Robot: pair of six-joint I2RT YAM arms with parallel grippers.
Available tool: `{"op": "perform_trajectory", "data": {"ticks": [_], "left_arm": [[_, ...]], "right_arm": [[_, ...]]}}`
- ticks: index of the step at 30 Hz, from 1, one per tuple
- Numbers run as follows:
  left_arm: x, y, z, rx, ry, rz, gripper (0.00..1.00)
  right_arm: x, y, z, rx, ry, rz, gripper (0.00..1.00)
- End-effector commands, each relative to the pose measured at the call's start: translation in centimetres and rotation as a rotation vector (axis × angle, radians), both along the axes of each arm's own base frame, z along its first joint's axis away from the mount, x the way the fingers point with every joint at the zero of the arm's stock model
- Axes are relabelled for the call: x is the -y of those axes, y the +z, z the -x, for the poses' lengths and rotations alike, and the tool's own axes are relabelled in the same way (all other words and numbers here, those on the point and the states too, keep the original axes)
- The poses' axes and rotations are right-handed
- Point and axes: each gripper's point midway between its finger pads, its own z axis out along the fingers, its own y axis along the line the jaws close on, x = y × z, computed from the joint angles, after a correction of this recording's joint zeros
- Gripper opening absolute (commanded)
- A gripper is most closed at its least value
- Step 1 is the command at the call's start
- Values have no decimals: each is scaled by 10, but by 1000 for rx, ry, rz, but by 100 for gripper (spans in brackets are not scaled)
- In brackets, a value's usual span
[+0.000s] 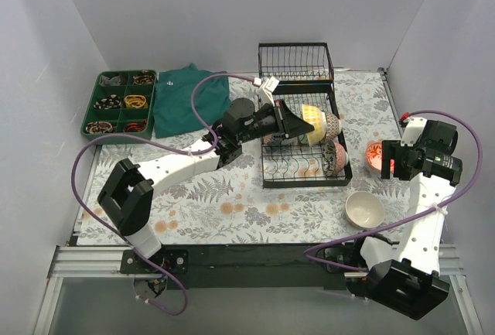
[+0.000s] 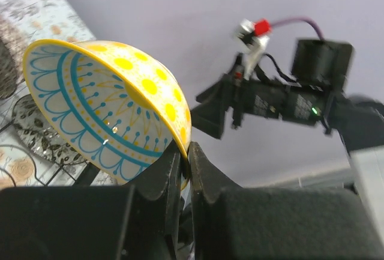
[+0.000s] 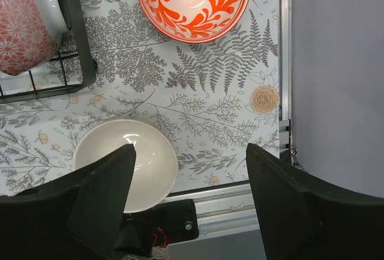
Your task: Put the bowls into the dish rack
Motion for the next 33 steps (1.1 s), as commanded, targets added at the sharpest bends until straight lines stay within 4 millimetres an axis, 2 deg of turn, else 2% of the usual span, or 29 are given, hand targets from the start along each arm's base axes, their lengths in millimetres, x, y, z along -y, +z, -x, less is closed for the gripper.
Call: {"op": "perform_trajectory", "data": {"ticks": [1, 5, 15, 19, 22, 33], "left_arm": [[6, 15, -24, -153, 175, 70, 0], [21, -10, -20, -175, 166, 23, 0], [42, -46, 12, -184, -38, 27, 0], [44, -62, 15, -201, -57, 23, 0], [44, -64, 15, -176, -80, 16, 0], [46, -107, 8, -213, -71, -91, 0]], "right_arm": [[3, 11, 0, 28, -20, 14, 83], [4, 8, 2, 23, -21, 21, 82], [3, -3, 6, 5, -18, 22, 82], [3, -2, 4, -1, -20, 16, 82], [5, 0, 2, -1, -24, 14, 82], [8, -5, 6, -23, -41, 31, 82]]}}
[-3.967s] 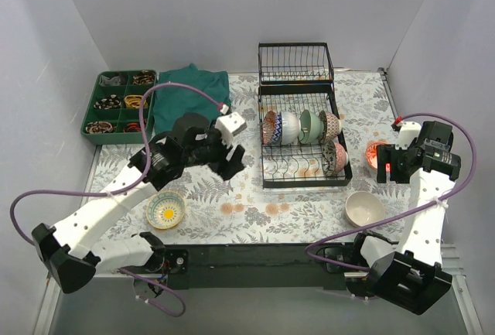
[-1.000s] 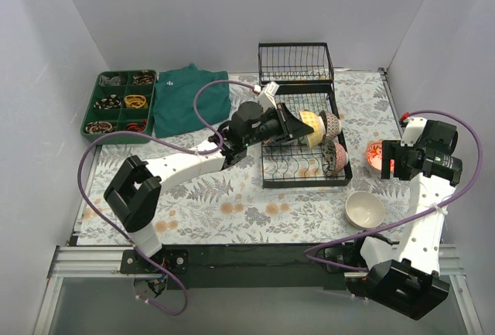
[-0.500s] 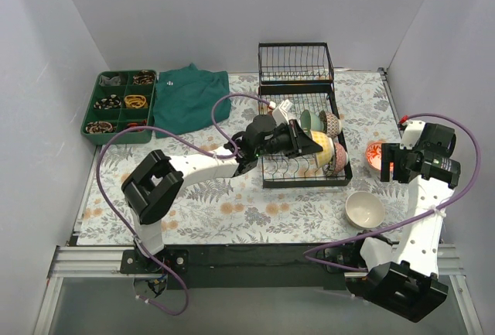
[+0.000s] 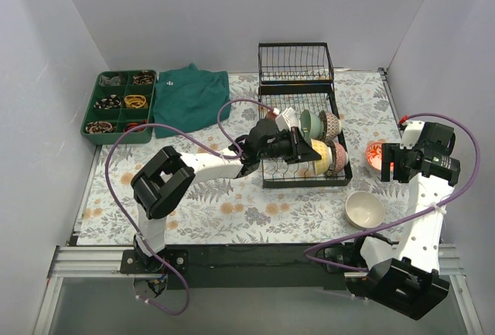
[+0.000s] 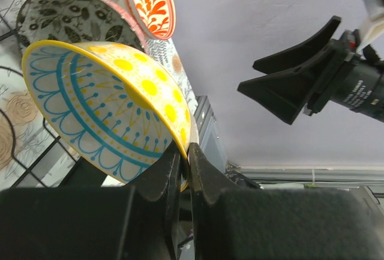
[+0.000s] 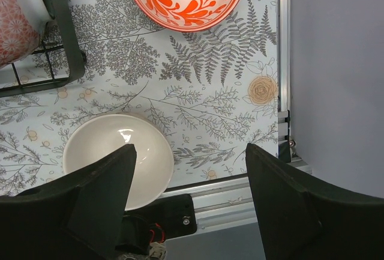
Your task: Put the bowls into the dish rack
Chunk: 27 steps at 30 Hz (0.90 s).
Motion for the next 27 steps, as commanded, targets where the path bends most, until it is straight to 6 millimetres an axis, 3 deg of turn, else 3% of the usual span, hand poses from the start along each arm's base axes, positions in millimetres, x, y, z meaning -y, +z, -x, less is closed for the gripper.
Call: {"op": "perform_trajectory", "data": {"ticks": [1, 10, 19, 27], "left_arm": [[-3, 17, -7, 66, 2, 25, 0], [-9, -11, -8, 35, -4, 7, 0], [-5, -24, 2, 58, -86, 5, 0], [-7, -36, -3, 29, -58, -20, 0]], "right_arm": [[4, 4, 0, 9, -23, 16, 82], [6, 1, -5, -1, -21, 8, 82], [6, 0, -11, -7, -18, -9, 82], [6, -4, -9, -13, -17, -3, 82]]}}
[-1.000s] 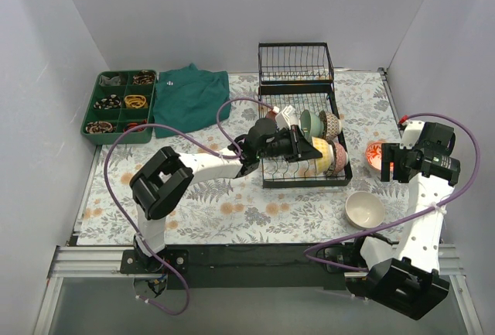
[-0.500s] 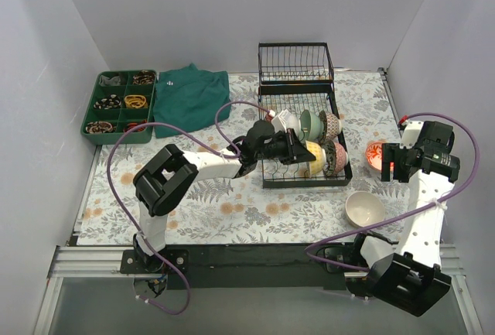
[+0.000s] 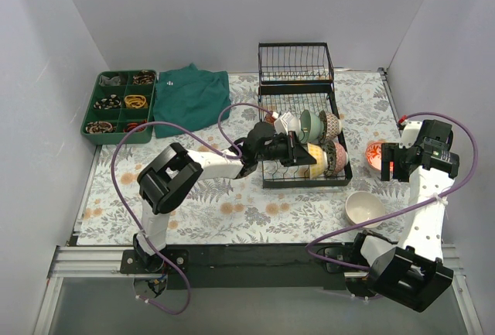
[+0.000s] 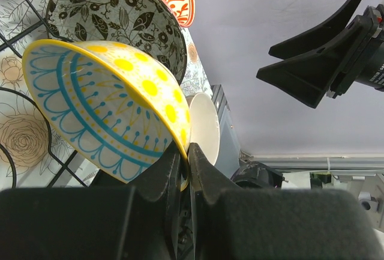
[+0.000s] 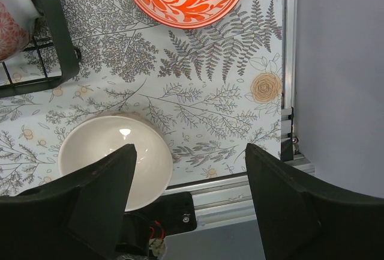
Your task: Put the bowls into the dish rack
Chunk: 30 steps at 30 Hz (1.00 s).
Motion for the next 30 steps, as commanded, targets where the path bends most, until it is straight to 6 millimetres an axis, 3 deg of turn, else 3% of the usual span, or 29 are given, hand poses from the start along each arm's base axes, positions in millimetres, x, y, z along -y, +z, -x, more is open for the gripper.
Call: {"op": "perform_trajectory", "data": {"ticks": [1, 8, 13, 14, 16, 19, 23, 27, 30], "left_arm": [[-2, -1, -2, 22, -1, 9, 0], [1, -12, -6, 40, -58, 8, 0], [-1, -11, -21, 50, -31, 10, 1], [-2, -10, -23, 55, -27, 13, 14], [-4, -7, -25, 62, -27, 17, 22], [-4, 4, -22, 87, -58, 34, 34], [-4, 25, -23, 97, -70, 43, 37], [-19, 39, -37, 90, -25, 11, 41], [-31, 63, -32, 128, -59, 12, 41]], "right_arm": [[2, 7, -6, 43, -10, 9, 82], [3, 7, -5, 42, -14, 13, 82], [3, 6, -3, 38, -16, 14, 82], [3, 5, -3, 38, -17, 13, 82], [3, 6, -3, 40, -15, 14, 82], [3, 6, -3, 41, -17, 15, 82], [4, 9, -3, 47, -20, 20, 82], [4, 13, -1, 51, -18, 30, 82], [-1, 16, 6, 28, 35, 26, 82]]}}
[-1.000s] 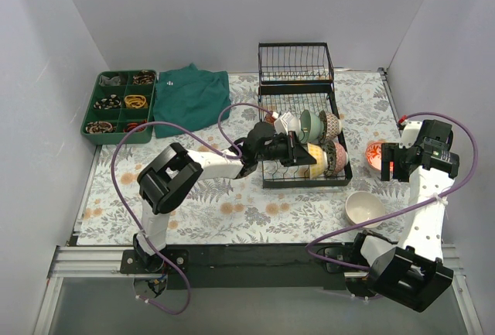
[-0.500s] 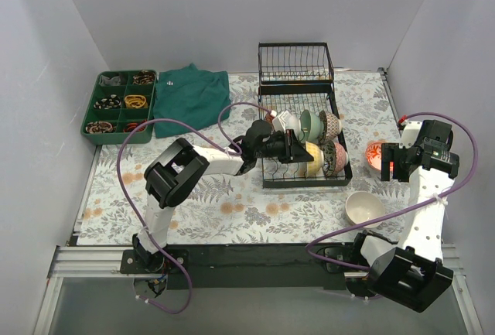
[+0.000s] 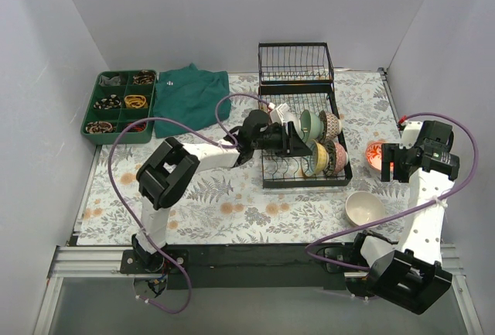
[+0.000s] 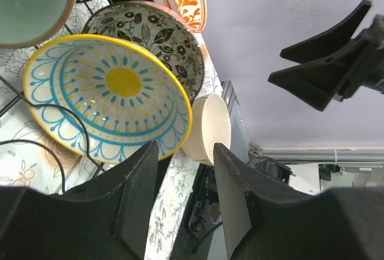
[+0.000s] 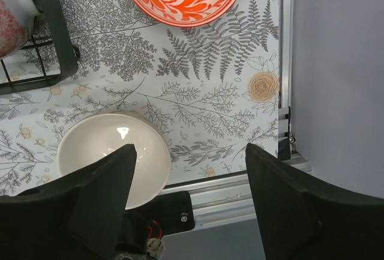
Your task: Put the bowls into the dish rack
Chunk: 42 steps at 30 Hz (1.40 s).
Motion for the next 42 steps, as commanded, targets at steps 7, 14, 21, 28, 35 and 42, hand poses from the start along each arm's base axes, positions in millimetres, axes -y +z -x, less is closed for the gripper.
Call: {"op": "perform_trajectory", "data": {"ticks": [7, 14, 21, 28, 35, 42], "left_arm": [[-50, 71, 57, 205, -310, -22, 42], [-101, 54, 74, 318, -281, -136, 43], [-169, 50, 43, 567, -163, -349, 43], [-206, 49, 32, 612, -81, -497, 44], [-247, 47, -4, 621, 8, -646, 44], [-287, 44, -44, 604, 137, -730, 44]], "right_arm": [[-39, 13, 35, -96, 471, -46, 80], [-57, -31, 56, -149, 897, -13, 24], [-64, -66, 49, -111, 1147, 23, 1], [-78, -96, 36, -98, 1273, -65, 1], [-104, -121, 32, -135, 1446, -127, 1], [-153, -119, 33, -133, 1659, -161, 1]]}}
